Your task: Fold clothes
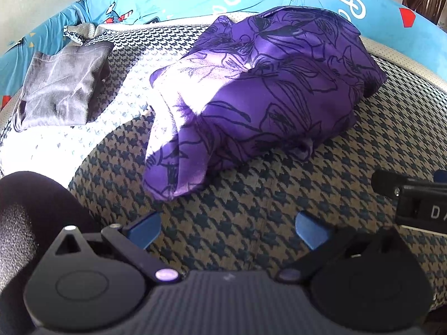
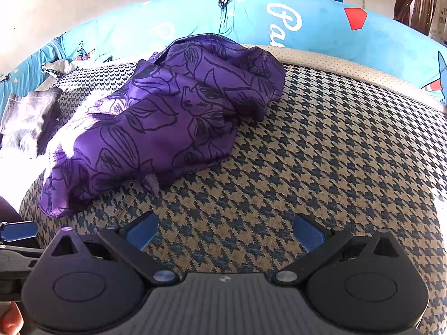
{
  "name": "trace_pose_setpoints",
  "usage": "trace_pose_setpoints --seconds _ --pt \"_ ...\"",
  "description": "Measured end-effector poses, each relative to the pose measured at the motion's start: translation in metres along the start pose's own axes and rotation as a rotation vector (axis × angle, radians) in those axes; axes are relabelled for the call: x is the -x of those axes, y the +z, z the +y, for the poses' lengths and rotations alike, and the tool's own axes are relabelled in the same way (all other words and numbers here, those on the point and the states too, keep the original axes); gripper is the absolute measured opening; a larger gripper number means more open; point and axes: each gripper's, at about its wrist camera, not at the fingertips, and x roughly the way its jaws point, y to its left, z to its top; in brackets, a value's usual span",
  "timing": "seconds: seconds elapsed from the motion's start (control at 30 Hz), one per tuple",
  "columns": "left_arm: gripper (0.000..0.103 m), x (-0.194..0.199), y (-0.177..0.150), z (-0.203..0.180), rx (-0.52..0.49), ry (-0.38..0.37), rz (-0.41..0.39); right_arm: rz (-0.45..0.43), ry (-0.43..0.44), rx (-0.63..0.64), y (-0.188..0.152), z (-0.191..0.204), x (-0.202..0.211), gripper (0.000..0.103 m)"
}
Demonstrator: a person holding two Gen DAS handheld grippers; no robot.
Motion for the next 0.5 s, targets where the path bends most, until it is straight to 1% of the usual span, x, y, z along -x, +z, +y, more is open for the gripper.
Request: trace_pose_setpoints --seconds 0.5 --pt "0.103 -0.0006 -0.0012 -0.0014 -0.004 0.003 0.005 0.005 0.001 0.010 -0.0010 0.0017 -0.0007 0.103"
